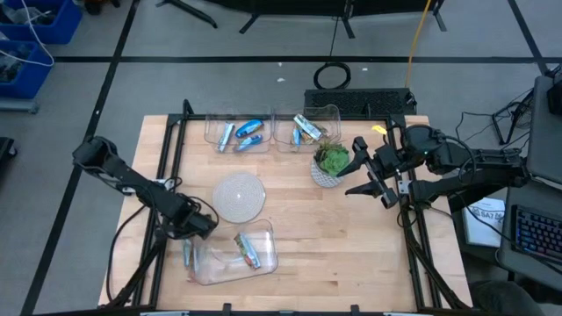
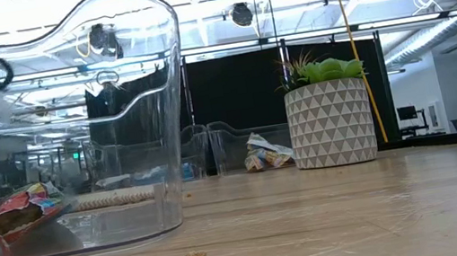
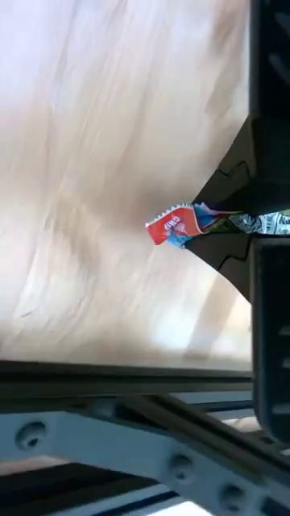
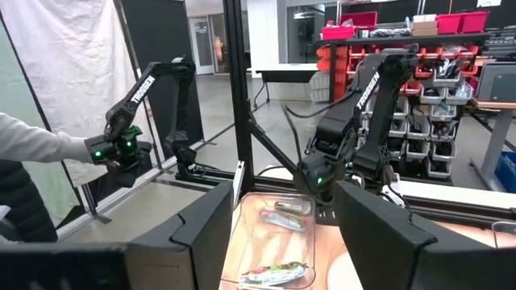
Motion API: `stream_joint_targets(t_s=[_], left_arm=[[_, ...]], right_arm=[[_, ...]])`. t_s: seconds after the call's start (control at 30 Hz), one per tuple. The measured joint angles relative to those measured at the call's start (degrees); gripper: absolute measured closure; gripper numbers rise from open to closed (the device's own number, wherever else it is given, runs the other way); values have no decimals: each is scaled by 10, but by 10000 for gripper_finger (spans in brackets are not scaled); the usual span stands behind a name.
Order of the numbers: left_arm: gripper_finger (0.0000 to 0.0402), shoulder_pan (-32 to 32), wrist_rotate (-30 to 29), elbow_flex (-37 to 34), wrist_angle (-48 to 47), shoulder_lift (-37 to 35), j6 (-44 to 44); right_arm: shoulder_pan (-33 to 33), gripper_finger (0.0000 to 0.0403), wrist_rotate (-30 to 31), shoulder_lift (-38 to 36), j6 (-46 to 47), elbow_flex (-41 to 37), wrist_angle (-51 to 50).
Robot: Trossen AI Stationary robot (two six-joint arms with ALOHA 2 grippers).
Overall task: Pick and place Granola Bars by type
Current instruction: Put the red granola bar into the bottom transparent bin
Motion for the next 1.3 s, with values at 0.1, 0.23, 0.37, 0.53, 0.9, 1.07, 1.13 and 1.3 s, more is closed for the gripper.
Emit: stream_joint_targets(t_s=[0.1, 0.23, 0.37, 0.53, 0.9, 1.07, 1.13, 1.3], left_arm=[[384, 12, -6, 36, -57, -6, 15], [384, 32, 4, 103, -178, -7, 68], [384, 62, -1, 187, -261, -7, 121], [384, 85, -80, 307, -250, -3, 131], [385, 85, -227, 414, -177, 106, 161], [385, 86, -241, 414, -134, 188, 188], [385, 86, -237, 414, -126, 210, 198], [385, 84, -214, 414, -89, 248, 215]], right_arm=[[0, 195, 0, 0, 1, 0, 0], [0, 195, -2, 0, 2, 0, 0], [0, 195, -2, 0, 2, 0, 0], [0, 195, -2, 0, 2, 0, 0], [0, 195, -2, 0, 17, 0, 1], [0, 195, -2, 0, 36, 0, 1], [1, 195, -2, 0, 39, 0, 1], [1, 195, -2, 0, 49, 0, 1]])
